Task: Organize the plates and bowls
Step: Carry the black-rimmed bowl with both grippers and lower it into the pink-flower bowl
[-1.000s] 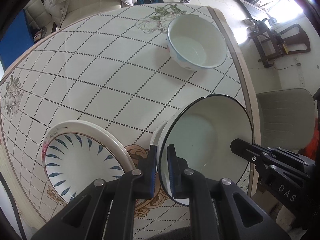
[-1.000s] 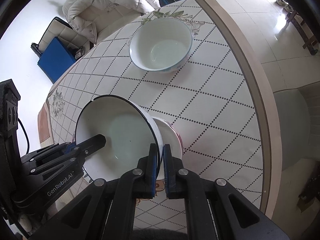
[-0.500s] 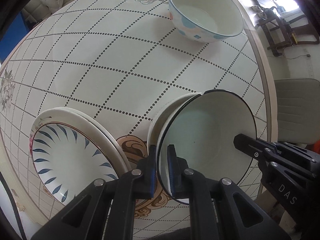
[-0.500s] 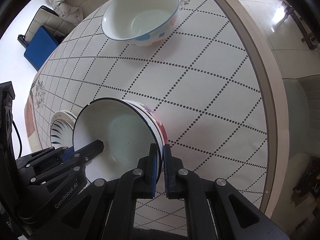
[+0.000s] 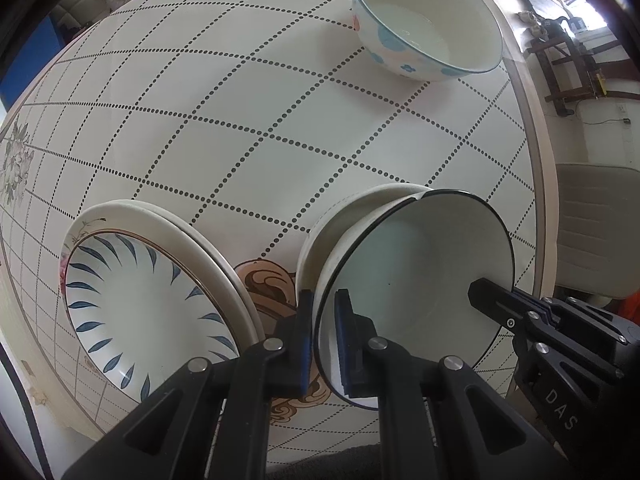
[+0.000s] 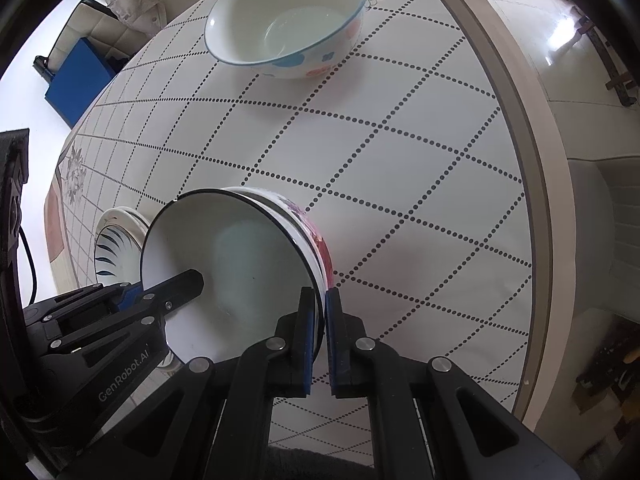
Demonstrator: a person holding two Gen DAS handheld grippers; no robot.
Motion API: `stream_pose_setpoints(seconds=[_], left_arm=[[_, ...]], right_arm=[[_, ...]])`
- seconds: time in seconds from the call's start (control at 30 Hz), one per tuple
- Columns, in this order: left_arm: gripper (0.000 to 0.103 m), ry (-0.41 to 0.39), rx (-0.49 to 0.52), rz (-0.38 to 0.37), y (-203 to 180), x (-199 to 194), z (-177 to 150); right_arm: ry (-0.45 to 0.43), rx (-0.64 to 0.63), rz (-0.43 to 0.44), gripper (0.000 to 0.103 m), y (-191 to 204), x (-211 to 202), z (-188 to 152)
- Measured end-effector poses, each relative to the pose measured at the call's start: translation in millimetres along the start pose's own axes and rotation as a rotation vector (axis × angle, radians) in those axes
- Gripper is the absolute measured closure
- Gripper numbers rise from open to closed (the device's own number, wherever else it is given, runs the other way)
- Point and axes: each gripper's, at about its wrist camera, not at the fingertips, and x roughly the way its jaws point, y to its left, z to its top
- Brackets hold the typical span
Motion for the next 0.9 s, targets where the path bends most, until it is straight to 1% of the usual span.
stream_pose_setpoints(seconds=[0.3, 0.4, 0.73, 0.9], left_arm=[[0.095, 0.008, 0.022, 0.060, -6.7, 0.3, -2.0], [0.095, 0.006, 0.030, 0.082, -7.9, 2.3, -2.7], [0.095, 0.016, 0.020, 0.079, -0.4, 9.7, -4.0], [0.095, 0.019, 0.007, 0.060, 8.7, 10.7, -3.0]], right_arm=[[0.015, -0.005, 0.013, 0.097, 0.5, 1.1, -1.7], [0.012, -0.013, 0.005, 0.097, 2.9, 2.0, -2.6], [0.015, -0.038, -0.034, 0.095, 6.9, -0.2, 1.5], [0.023, -0.033, -0.027, 0.094, 5.2, -0.5, 2.4]])
